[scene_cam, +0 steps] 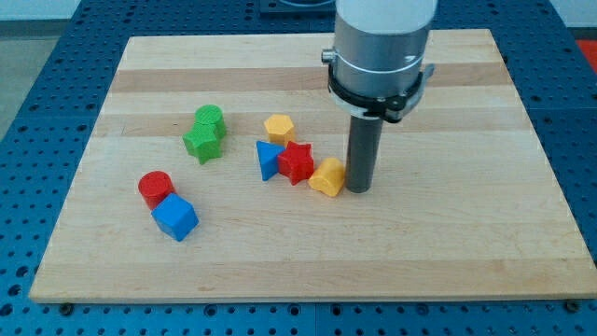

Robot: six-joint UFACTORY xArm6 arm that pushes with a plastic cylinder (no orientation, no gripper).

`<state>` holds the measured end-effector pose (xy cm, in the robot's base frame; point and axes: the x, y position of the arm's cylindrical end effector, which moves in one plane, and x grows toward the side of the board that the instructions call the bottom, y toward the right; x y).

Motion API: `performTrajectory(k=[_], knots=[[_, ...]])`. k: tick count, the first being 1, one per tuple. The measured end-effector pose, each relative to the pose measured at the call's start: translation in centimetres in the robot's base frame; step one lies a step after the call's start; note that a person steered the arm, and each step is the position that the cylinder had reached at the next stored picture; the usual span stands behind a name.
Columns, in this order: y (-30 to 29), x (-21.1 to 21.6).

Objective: Move the yellow heart at the bottom right of the red star

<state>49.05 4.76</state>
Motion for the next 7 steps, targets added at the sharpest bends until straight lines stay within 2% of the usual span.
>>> performTrajectory(k=[4, 7], knots=[[-12.9, 3.4], [-17.3, -2.1]])
